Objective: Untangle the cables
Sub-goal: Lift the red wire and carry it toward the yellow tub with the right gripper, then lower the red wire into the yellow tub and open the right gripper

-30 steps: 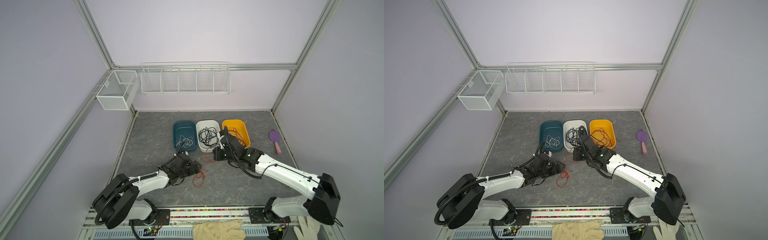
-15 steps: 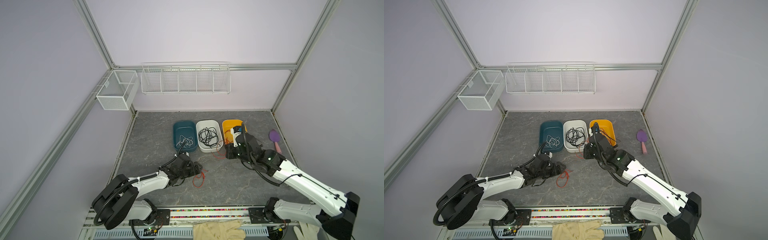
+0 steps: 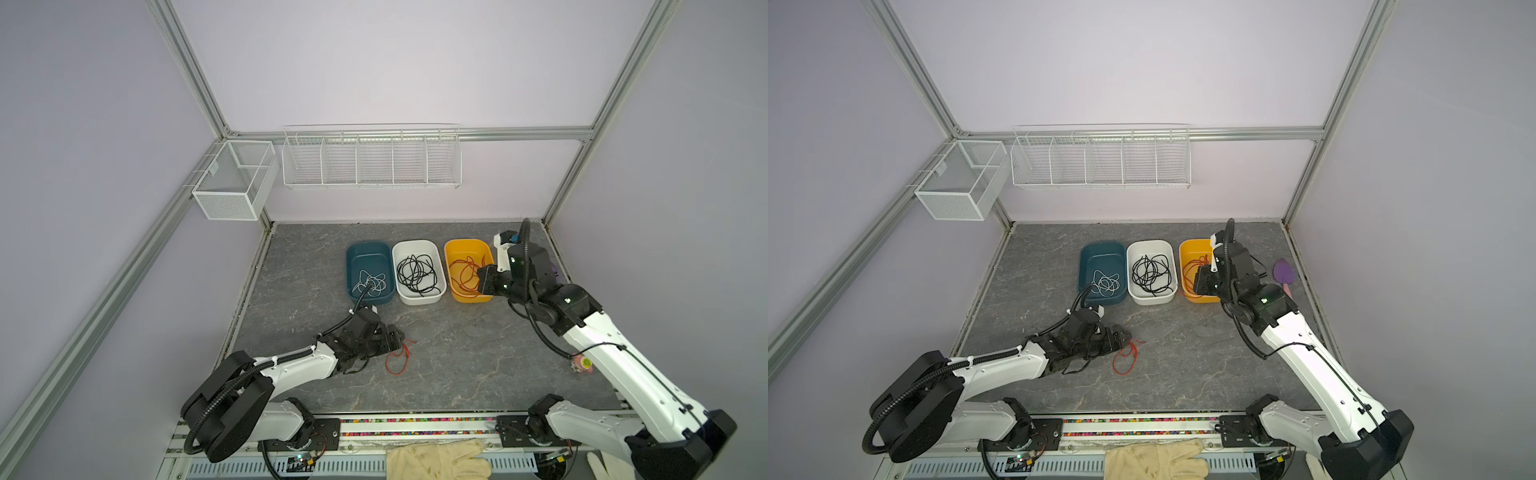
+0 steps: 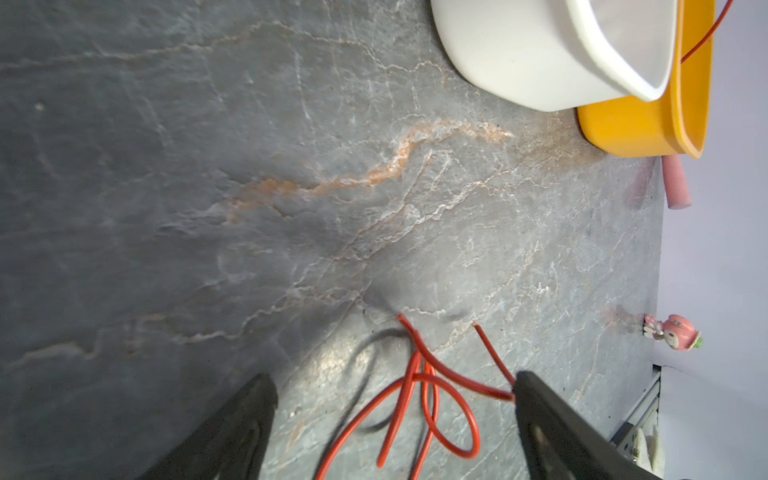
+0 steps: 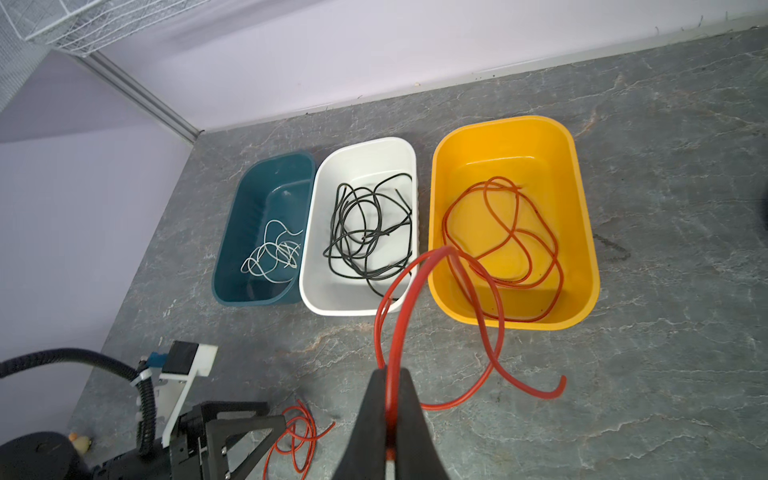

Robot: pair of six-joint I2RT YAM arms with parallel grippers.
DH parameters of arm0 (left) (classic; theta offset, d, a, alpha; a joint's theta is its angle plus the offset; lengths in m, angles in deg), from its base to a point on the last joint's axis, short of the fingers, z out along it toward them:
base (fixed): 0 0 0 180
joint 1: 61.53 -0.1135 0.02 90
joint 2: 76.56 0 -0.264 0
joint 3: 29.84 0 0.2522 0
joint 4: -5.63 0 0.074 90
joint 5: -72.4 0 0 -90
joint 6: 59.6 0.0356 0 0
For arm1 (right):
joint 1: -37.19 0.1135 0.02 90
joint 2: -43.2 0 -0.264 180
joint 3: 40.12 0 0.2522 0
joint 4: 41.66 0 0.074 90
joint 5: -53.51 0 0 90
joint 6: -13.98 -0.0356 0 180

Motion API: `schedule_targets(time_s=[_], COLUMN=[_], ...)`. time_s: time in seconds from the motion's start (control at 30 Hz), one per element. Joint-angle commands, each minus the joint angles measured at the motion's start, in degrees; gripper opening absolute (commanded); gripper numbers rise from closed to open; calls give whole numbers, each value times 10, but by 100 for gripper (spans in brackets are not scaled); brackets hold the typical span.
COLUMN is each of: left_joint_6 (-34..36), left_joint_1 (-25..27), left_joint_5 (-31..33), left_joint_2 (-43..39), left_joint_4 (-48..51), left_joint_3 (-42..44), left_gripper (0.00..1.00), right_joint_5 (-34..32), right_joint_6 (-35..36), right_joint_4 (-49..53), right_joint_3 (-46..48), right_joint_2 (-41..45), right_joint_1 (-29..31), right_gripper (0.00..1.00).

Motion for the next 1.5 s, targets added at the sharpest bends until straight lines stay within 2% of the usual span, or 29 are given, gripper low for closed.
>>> schedule_targets(time_s=[0.0,0.2,0.4,0.8,1.47], left_joint_6=[-11,-12,-13,-9,1], left_joint_1=[4,3,5,7,7], left_joint_5=[1,2,0,1,1], left_joint_2=[-6,2,11,15,33], left_joint_4=[10,6,2,4,-1], left_joint_3=[7,7,4,4,2], left_gripper=[89,89,89,89,89], right_joint_5=[52,100,115,97,125], right_joint_6=[16,-4,-23,-25,-29], right_joint_4=[-6,-34,-65,-112,-167], right_joint_3=[-12,-20,-22,-42,-46], right_joint_2=[-22,-68,-117,-207,-343], right_joint_1=[-36,-101,-129,-147,-153], right_gripper=[7,7,7,7,7])
